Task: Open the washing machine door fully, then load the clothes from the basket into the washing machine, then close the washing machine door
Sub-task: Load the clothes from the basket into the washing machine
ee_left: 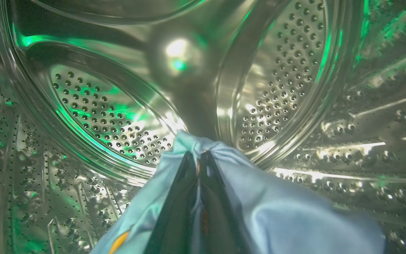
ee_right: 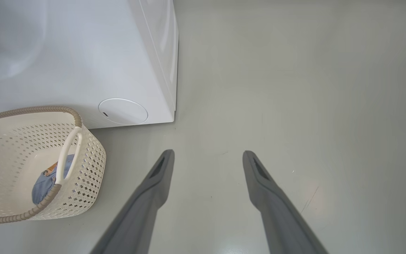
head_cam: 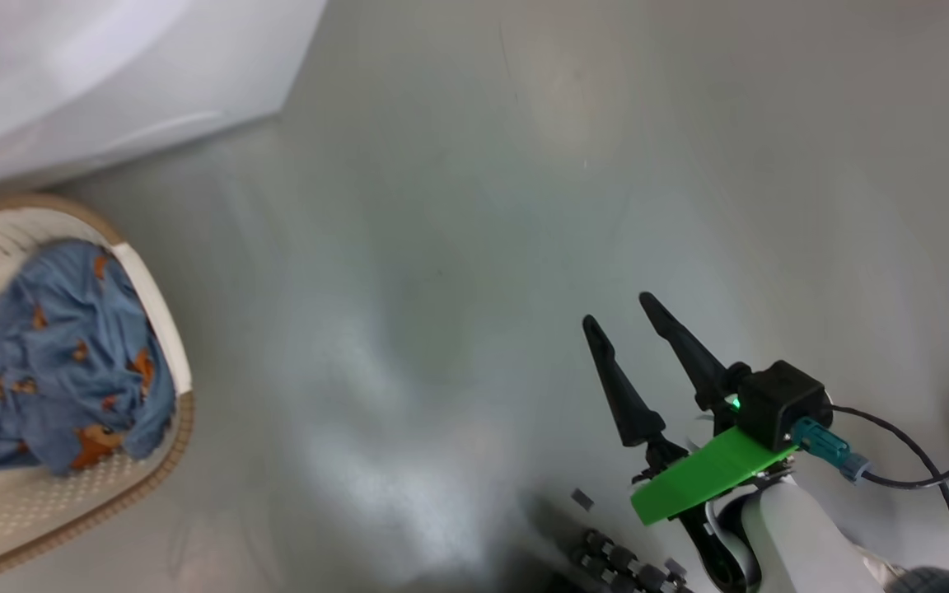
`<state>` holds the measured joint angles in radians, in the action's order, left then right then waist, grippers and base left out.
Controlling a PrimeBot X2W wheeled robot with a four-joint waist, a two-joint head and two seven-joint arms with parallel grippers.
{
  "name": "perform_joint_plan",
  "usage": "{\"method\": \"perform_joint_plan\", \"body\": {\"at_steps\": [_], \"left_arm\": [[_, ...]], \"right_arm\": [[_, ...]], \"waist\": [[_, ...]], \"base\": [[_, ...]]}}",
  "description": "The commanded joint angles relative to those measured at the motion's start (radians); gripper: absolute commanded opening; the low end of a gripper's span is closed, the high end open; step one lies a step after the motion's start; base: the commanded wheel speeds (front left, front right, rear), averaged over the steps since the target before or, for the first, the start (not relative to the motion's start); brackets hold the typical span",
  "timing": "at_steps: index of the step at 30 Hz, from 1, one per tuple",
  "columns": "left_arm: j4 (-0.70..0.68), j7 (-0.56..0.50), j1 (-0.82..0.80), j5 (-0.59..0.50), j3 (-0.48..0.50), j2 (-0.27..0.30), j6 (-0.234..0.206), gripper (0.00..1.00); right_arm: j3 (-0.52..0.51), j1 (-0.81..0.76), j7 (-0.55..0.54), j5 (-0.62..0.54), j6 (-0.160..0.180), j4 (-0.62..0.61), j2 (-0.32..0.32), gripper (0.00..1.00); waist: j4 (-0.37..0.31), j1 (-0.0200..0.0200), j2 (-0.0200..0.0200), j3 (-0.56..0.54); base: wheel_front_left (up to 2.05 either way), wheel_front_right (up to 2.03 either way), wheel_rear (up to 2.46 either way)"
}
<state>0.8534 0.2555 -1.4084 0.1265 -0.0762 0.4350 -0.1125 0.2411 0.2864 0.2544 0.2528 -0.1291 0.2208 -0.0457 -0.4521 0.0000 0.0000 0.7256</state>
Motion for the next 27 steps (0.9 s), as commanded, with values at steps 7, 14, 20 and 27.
{"method": "perform_joint_plan", "body": {"at_steps": [7,14,20,27], "left_arm": [[-0.012,0.006,-0.154,-0.023,-0.012,0.052,-0.004,0.00],[0.046,0.004,-0.185,-0.031,-0.031,0.007,-0.036,0.00],[0.177,-0.004,-0.172,-0.023,-0.043,-0.031,-0.055,0.00],[0.281,-0.035,-0.180,-0.038,-0.074,-0.078,-0.106,1.00]], "right_arm": [[0.044,-0.013,0.007,0.023,-0.002,-0.023,-0.005,1.00],[0.044,-0.061,0.007,0.014,-0.002,-0.010,-0.012,1.00],[0.045,-0.094,0.007,0.013,-0.002,-0.005,-0.031,1.00],[0.048,-0.097,0.007,0.011,-0.002,0.002,-0.048,1.00]], "waist": [[-0.030,0.0000,0.0000,0.087],[0.007,0.0000,0.0000,0.068],[0.042,0.0000,0.0000,0.044],[0.083,0.0000,0.0000,0.027]], "base": [[0.00,0.00,0.00],[0.00,0.00,0.00],[0.00,0.00,0.00],[0.00,0.00,0.00]]}}
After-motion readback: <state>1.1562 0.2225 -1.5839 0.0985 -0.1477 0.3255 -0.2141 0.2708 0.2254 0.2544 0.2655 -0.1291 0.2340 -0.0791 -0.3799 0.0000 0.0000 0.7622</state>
